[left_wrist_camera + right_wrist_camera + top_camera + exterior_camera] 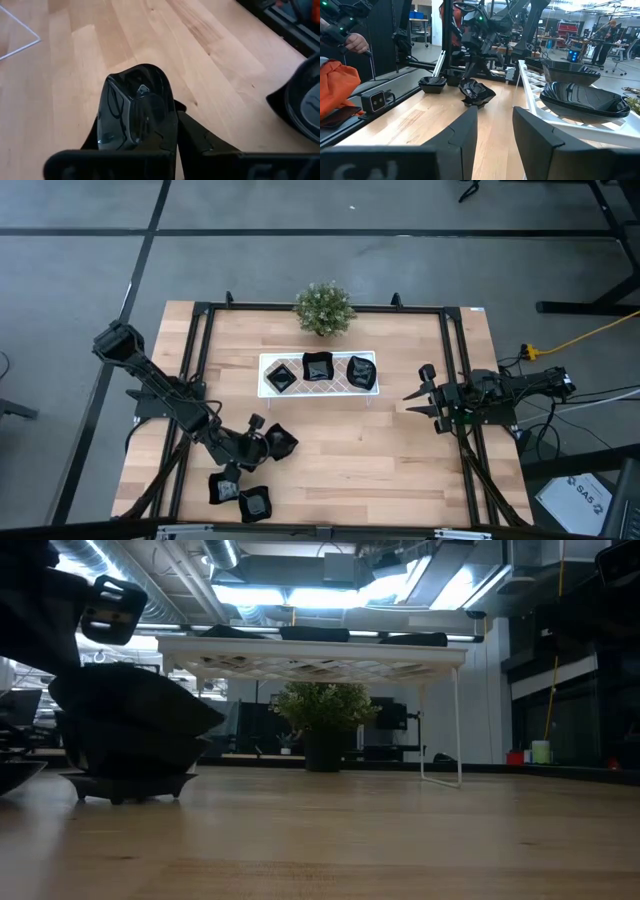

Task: Pick & Place Mini shaped plates
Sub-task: Stack the black leaf-shaped plate on top of the black leaf-shaped plate on the shelf

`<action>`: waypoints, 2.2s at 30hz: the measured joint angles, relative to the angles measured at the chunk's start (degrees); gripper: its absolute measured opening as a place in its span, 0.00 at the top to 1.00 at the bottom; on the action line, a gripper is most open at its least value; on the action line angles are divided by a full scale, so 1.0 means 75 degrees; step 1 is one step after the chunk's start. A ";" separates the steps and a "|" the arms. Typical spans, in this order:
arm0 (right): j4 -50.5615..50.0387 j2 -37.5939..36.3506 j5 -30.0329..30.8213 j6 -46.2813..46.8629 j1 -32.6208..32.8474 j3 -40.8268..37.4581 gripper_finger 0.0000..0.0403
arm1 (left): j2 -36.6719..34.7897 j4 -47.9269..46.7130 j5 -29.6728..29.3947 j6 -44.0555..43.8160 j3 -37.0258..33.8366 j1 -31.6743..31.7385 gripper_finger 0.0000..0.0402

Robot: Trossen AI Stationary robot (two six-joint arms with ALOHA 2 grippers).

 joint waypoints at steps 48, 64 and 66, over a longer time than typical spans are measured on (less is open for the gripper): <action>0.0001 -0.0001 0.0000 -0.0001 0.0001 0.0003 0.69 | 0.0368 0.1351 0.1509 -0.1421 0.0006 0.0681 0.74; 0.0003 -0.0002 0.0000 0.0000 -0.0002 0.0003 0.69 | 0.1445 -0.0416 0.0715 -0.0999 0.1214 0.0731 0.78; 0.0003 -0.0002 0.0000 -0.0002 0.0001 0.0003 0.69 | 0.1448 -0.0902 0.0672 -0.1277 0.1334 0.0731 0.78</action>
